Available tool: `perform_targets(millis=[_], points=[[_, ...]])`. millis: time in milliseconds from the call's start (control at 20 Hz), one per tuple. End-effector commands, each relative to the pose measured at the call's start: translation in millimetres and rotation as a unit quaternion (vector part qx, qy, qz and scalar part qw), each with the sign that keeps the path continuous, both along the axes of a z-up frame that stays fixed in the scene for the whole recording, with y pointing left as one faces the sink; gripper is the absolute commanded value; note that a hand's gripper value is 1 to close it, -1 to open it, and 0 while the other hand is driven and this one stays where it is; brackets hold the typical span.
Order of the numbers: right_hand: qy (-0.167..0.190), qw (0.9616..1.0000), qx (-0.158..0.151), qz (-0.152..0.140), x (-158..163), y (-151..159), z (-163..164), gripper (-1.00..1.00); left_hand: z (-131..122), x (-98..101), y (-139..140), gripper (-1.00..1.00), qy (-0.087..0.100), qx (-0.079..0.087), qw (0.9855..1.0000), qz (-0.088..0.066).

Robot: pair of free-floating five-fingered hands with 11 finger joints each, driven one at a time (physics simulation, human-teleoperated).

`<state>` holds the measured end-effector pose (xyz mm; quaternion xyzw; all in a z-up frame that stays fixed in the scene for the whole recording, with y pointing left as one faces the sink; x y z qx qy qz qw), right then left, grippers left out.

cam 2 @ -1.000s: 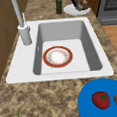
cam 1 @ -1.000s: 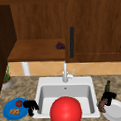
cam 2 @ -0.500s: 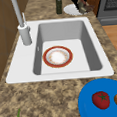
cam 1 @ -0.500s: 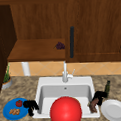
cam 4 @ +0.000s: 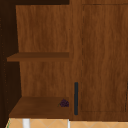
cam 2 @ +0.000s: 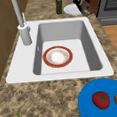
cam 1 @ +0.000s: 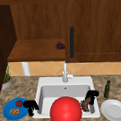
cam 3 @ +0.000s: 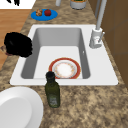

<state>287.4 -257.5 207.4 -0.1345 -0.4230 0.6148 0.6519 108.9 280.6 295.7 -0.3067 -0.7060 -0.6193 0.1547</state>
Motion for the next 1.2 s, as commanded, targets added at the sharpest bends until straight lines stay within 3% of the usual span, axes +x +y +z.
perform_targets(millis=[0, 350, 1150], points=[[0.028, 0.9992, -0.007, -0.026, 9, 15, 8, 1.0, 0, 0.0, 0, 0.0, 0.0, 0.0, 1.0, 0.0], [0.032, 0.9991, -0.011, -0.025, 28, 41, 25, 1.0, 0, 0.0, 0, 0.0, 0.0, 0.0, 1.0, 0.0], [0.013, 0.999, -0.016, -0.039, 95, 91, -16, 1.0, 0, 0.0, 0, 0.0, 0.0, 0.0, 1.0, 0.0]])
